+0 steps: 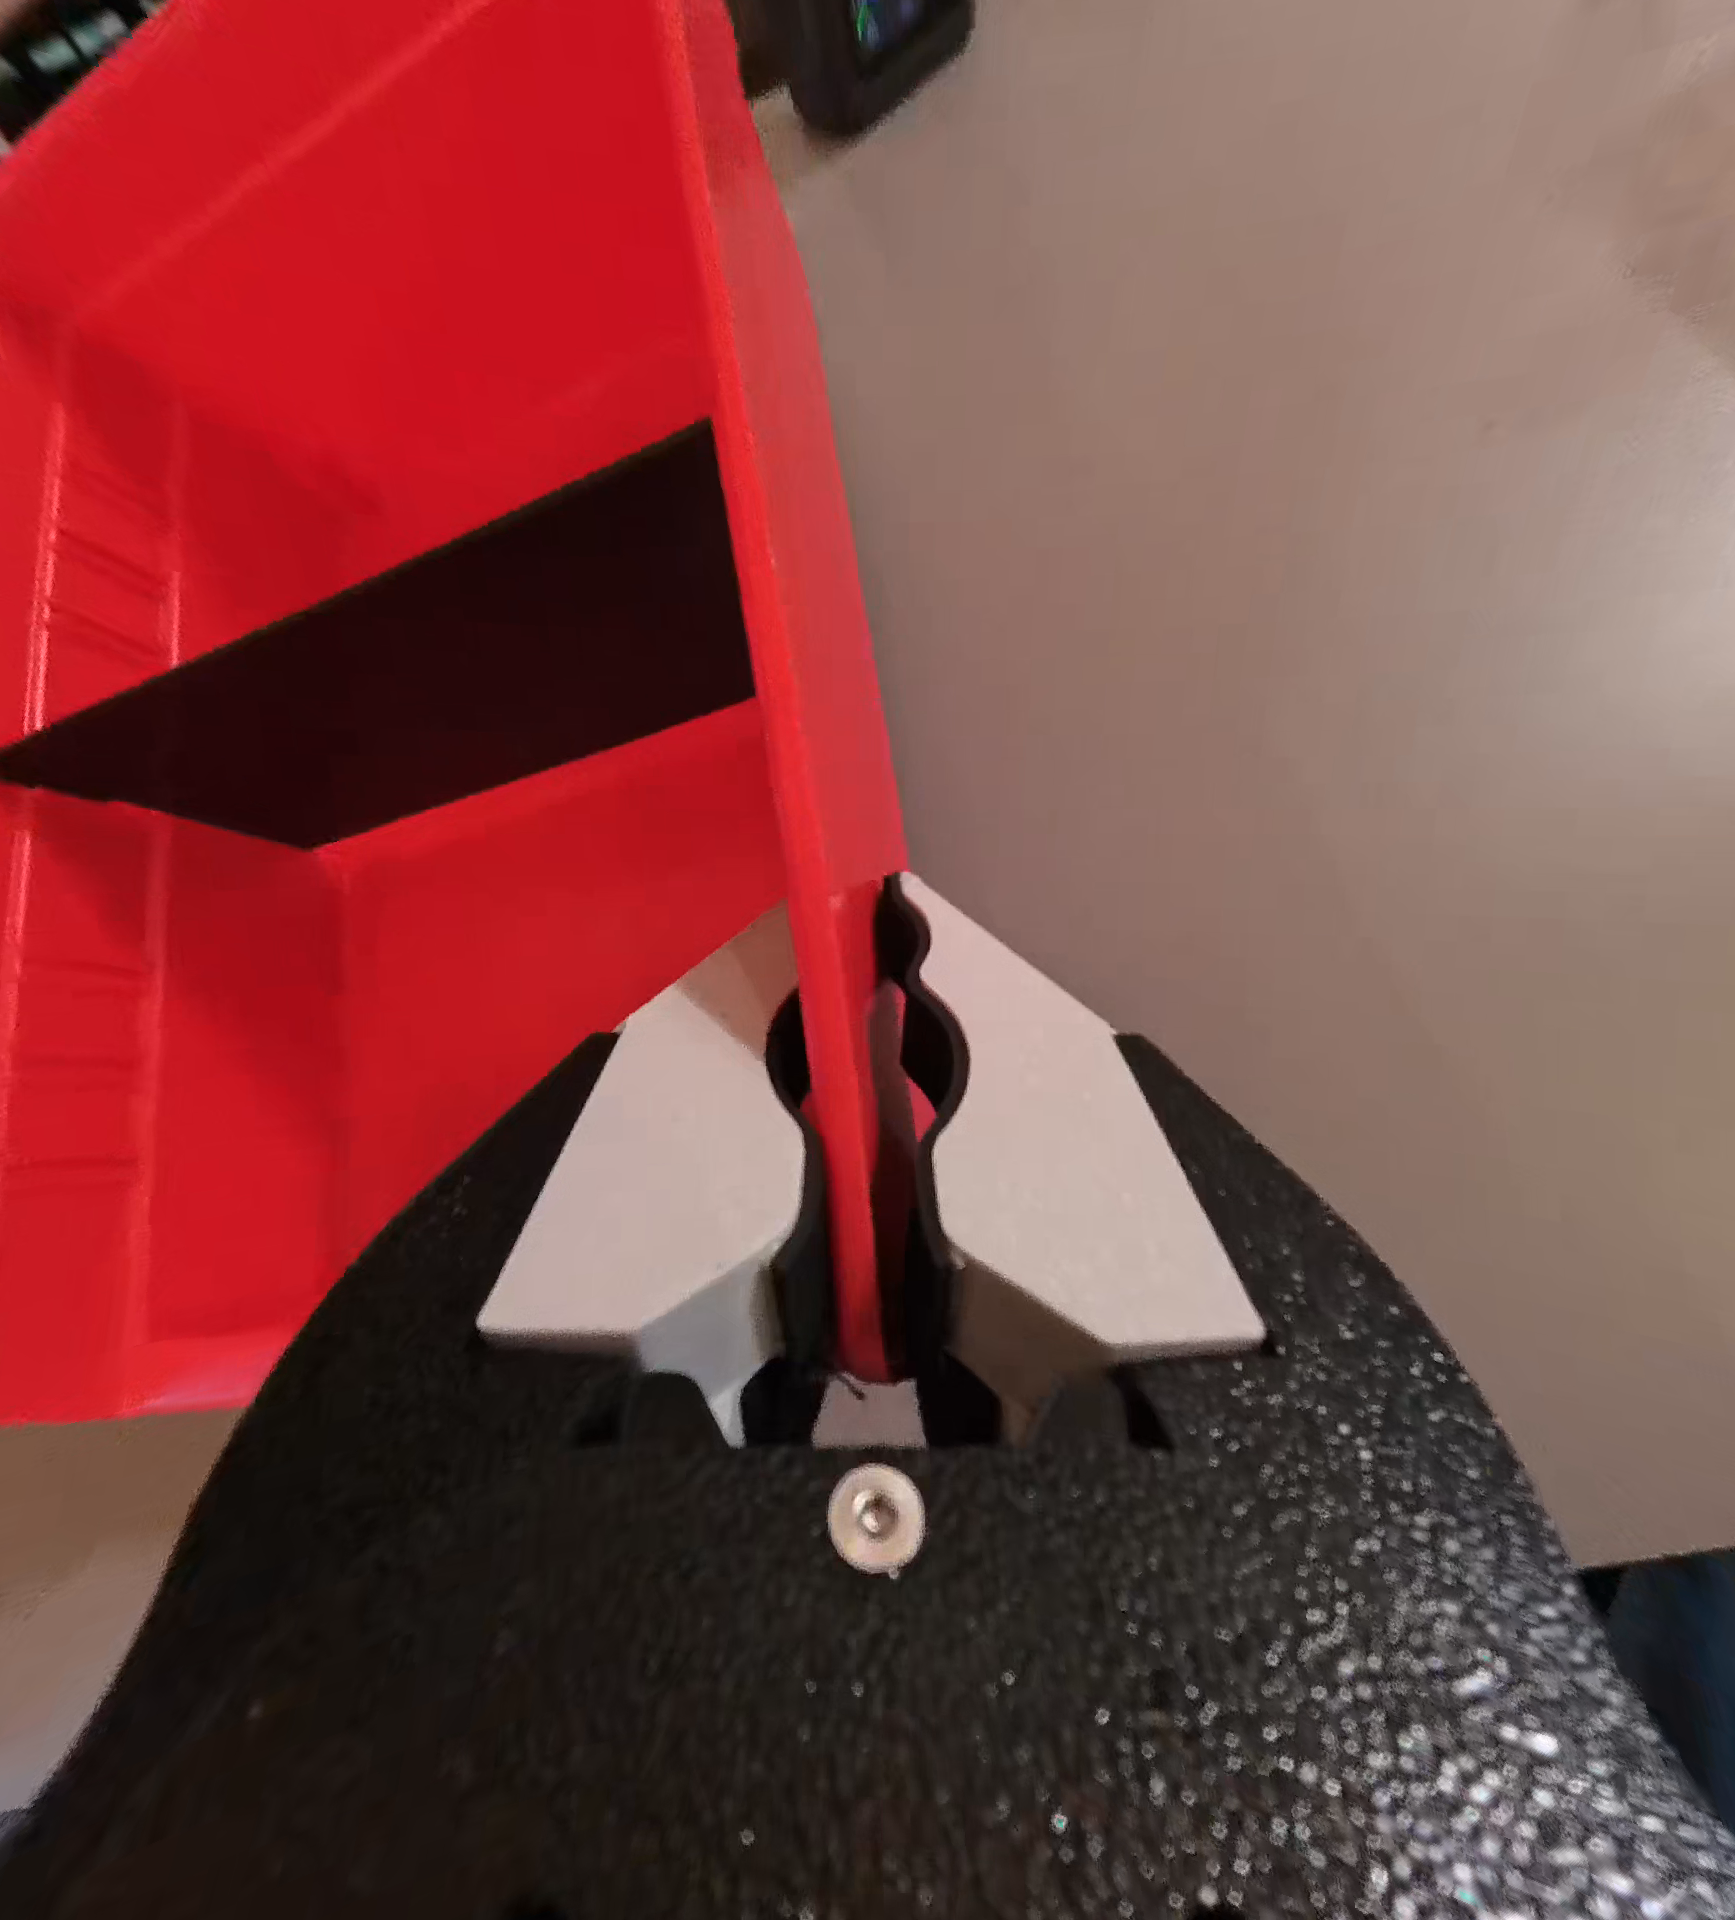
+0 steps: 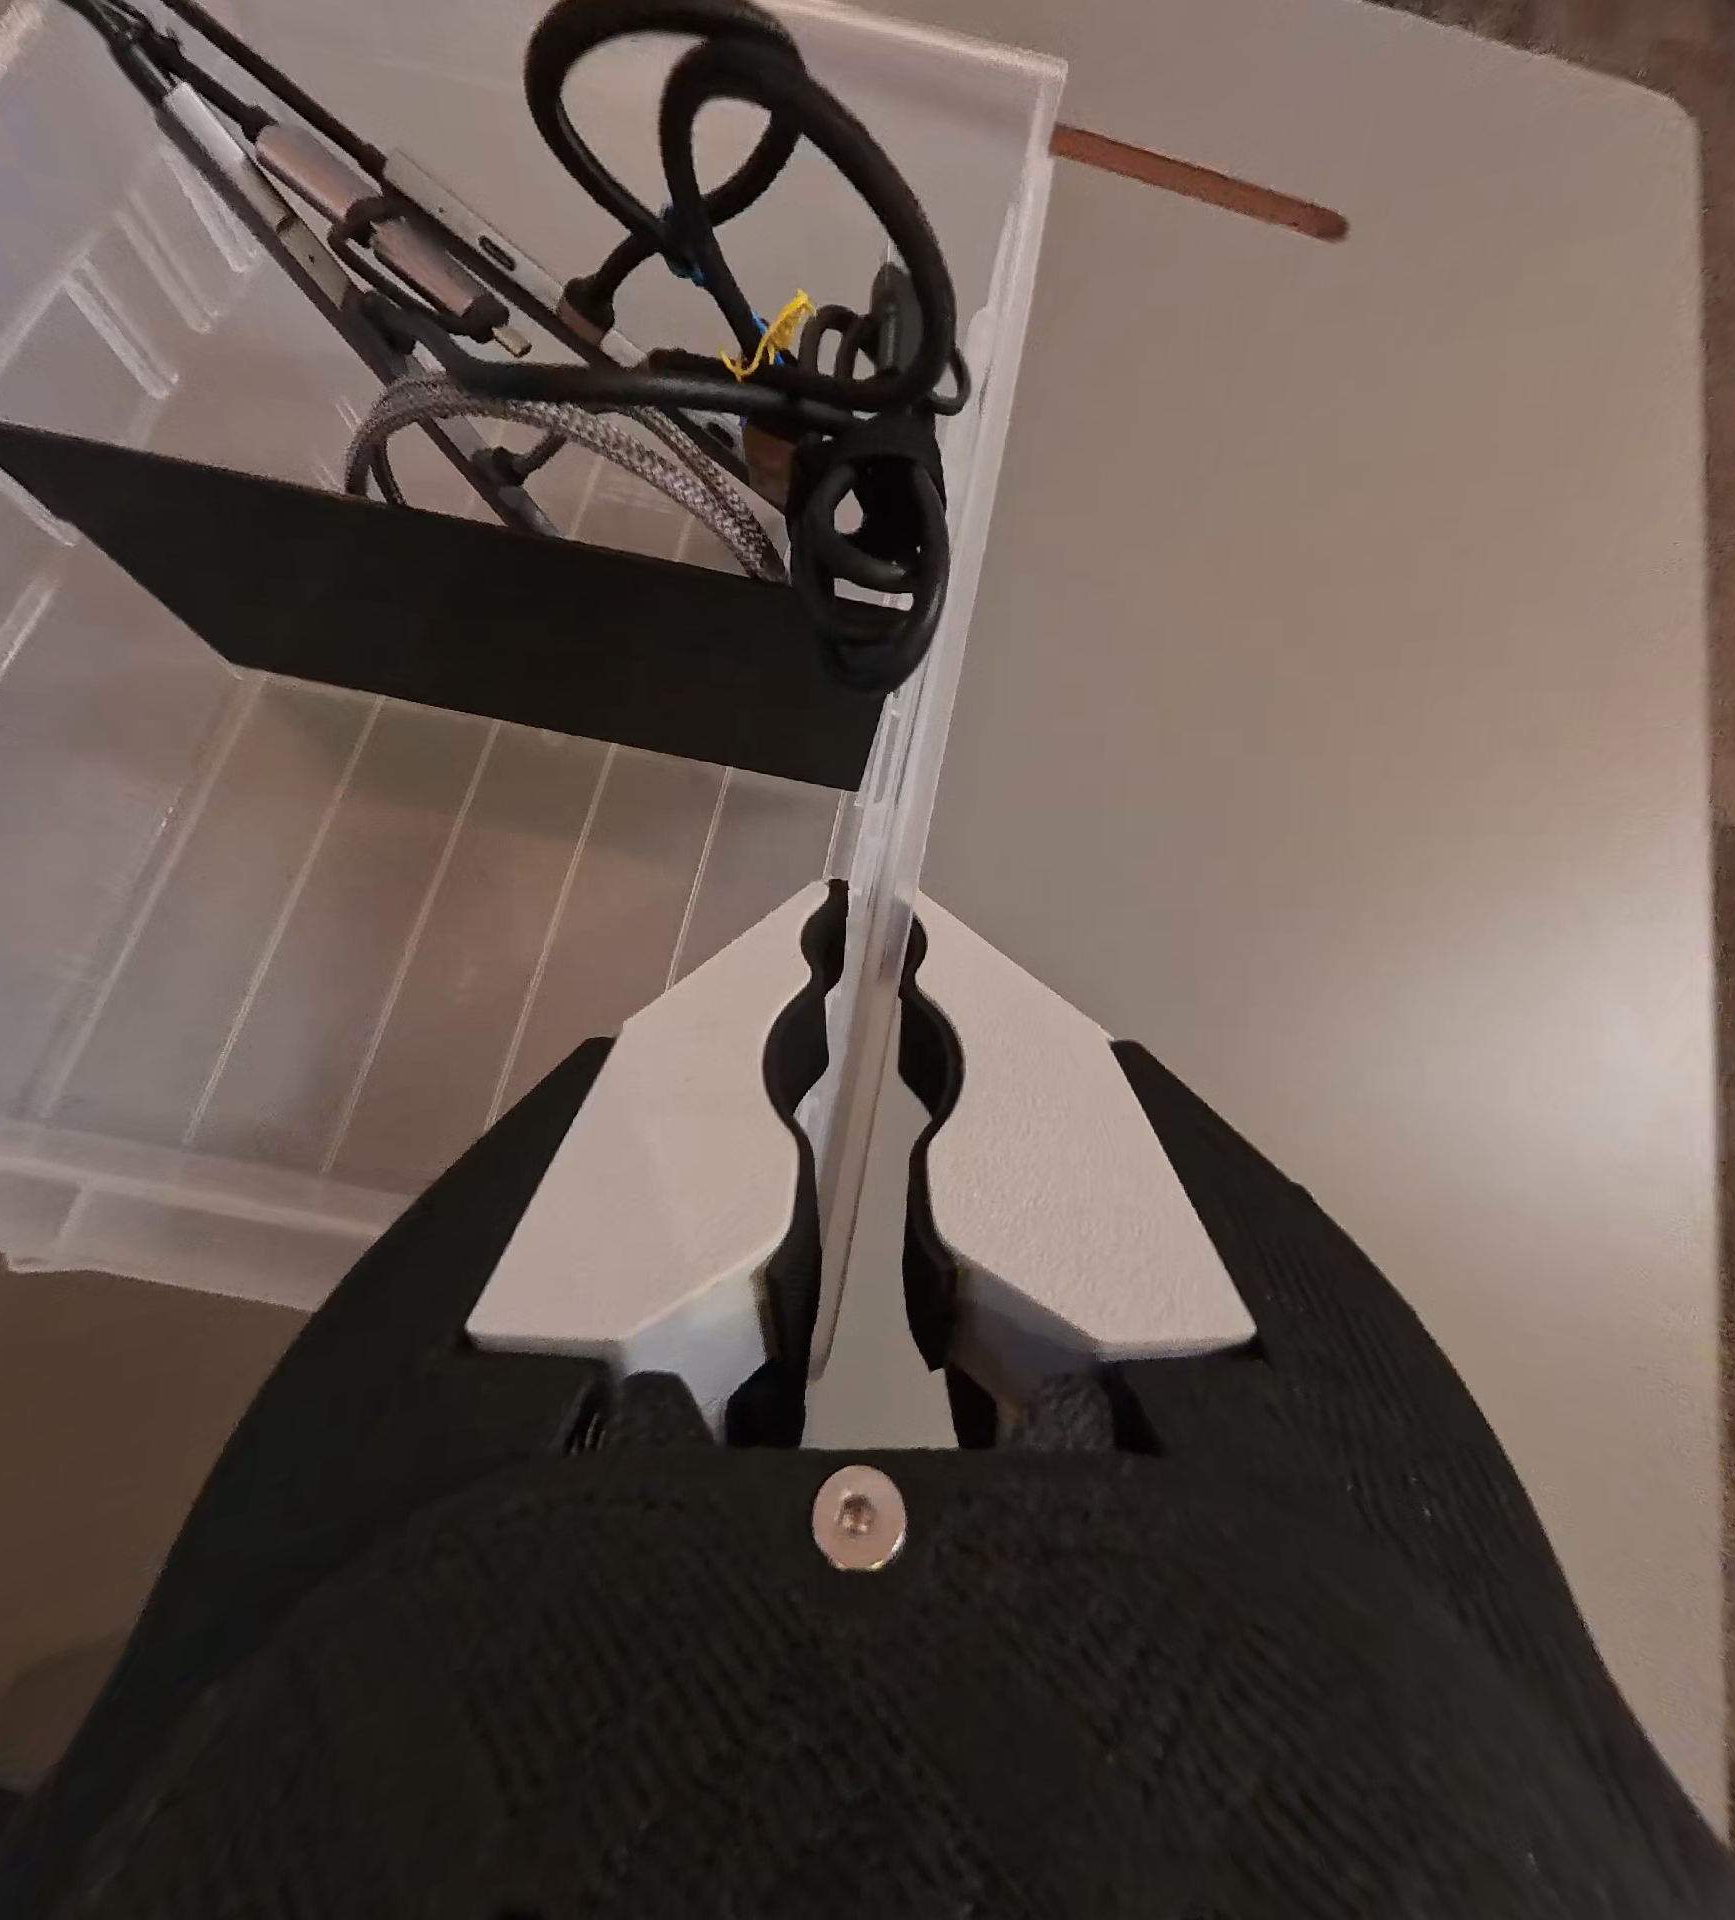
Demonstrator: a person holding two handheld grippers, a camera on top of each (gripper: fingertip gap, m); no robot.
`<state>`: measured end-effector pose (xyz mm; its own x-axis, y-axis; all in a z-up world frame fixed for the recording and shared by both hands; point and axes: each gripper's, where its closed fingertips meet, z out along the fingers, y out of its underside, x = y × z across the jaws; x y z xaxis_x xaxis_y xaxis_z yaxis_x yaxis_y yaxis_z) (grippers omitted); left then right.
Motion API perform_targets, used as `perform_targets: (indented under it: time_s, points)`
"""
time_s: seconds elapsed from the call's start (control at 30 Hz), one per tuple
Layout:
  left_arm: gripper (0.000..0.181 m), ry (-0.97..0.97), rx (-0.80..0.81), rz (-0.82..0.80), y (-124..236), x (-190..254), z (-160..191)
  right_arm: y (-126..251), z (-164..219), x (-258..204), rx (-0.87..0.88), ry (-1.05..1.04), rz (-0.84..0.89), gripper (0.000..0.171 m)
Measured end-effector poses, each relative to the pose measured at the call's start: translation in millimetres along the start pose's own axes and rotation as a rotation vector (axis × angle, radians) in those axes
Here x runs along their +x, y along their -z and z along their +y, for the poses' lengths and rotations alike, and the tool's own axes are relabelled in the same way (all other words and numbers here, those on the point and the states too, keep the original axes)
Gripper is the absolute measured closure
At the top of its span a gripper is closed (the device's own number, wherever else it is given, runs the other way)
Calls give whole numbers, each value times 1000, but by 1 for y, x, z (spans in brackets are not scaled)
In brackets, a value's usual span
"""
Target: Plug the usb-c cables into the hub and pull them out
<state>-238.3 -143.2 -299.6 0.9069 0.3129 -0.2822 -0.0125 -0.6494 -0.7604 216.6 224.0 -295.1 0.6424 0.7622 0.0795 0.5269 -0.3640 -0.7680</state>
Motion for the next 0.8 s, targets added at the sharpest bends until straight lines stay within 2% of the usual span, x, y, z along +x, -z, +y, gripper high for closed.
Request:
perform_targets:
  time_s: [0.03,0.27,0.33,0.4,0.47,0.57,0.67,0.8]
  points:
    - [177,2,22,-2,6,-1,-4,-6,-7,-12,-5,16,-5,167]
    - [176,-37,162,-57,44,-4,-33,-42,-45,-116,32,65,-71,164]
    - [176,-41,222,-75,52,-5,-46,-48,-56,-159,74,131,-129,148]
    - [176,-54,271,-80,61,-3,-59,-48,-64,-206,118,180,-256,122]
    - [177,-77,312,-67,70,5,-75,-37,-78,-229,202,204,-331,110]
    - [176,-122,379,-3,84,29,-100,-3,-106,-215,381,189,-348,103]
    - [177,-168,440,114,92,66,-128,43,-125,-168,553,134,-257,103]
    - [176,-265,493,328,94,135,-164,104,-120,-84,658,164,78,107]
